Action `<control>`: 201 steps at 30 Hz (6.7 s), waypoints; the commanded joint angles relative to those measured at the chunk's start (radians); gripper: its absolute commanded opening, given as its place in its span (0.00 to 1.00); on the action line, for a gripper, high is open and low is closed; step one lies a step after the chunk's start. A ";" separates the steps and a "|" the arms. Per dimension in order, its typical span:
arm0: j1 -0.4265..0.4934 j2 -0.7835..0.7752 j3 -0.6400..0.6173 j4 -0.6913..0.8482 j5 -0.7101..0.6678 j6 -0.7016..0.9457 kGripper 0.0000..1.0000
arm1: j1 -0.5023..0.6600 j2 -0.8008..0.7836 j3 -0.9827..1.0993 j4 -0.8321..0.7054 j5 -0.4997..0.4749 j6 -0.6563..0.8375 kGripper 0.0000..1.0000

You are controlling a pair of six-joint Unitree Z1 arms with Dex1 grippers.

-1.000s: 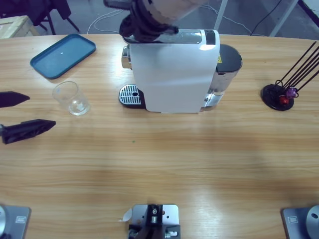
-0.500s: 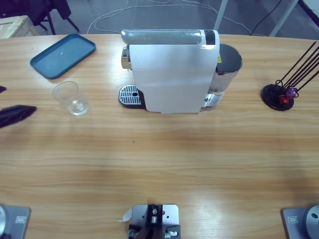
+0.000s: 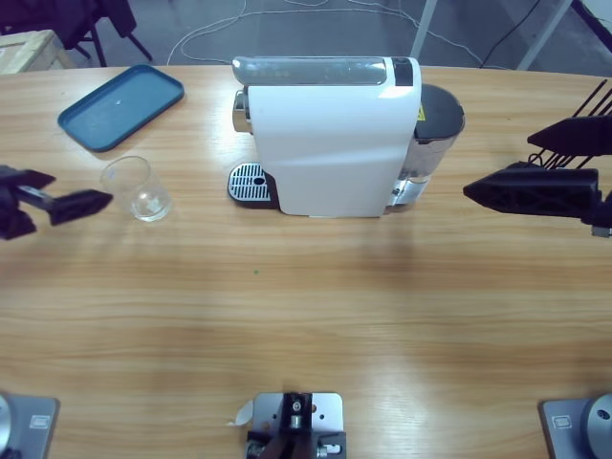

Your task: Pour coffee

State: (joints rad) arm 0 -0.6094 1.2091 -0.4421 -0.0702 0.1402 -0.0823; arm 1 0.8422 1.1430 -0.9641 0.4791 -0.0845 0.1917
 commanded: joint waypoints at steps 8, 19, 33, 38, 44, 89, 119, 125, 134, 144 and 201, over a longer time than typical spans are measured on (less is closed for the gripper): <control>0.005 0.303 0.072 -0.319 -0.006 0.055 1.00 | -0.005 0.025 0.085 -0.012 -0.024 0.030 1.00; 0.006 0.382 0.070 -0.370 0.052 0.065 1.00 | -0.017 0.087 0.114 -0.077 -0.021 0.057 1.00; 0.034 0.518 0.088 -0.568 0.085 0.043 0.83 | -0.026 0.112 0.133 -0.089 -0.018 0.085 1.00; 0.034 0.522 0.106 -0.599 0.061 0.034 0.41 | -0.032 0.110 0.134 -0.097 -0.016 0.094 1.00; 0.034 0.444 0.182 -0.623 0.078 0.035 0.00 | -0.034 0.090 0.130 -0.093 -0.020 0.095 1.00; 0.068 0.769 -0.418 -0.298 -0.702 0.659 0.00 | -0.063 0.046 0.166 -0.085 -0.023 0.084 1.00; 0.119 0.472 -0.227 -0.299 -0.695 0.548 1.00 | -0.064 0.058 0.143 -0.088 -0.023 0.086 1.00; 0.107 0.211 -0.103 -0.263 -0.672 0.424 1.00 | -0.111 0.139 -0.074 0.012 -0.096 0.066 1.00; -0.004 -0.026 -0.249 0.235 -0.454 0.311 1.00 | -0.330 0.463 -0.731 0.330 0.064 -0.046 0.00; -0.011 -0.033 -0.277 0.294 -0.440 0.209 1.00 | -0.300 0.693 -0.942 0.474 0.115 -0.052 0.00; -0.012 0.003 -0.259 0.272 -0.432 0.211 1.00 | -0.233 0.789 -0.937 0.559 0.082 -0.074 0.00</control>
State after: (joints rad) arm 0 -0.6135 1.1902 -0.7363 0.2090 -0.3056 0.1256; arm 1 0.6056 1.8960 -1.9446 1.0302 0.0249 0.1348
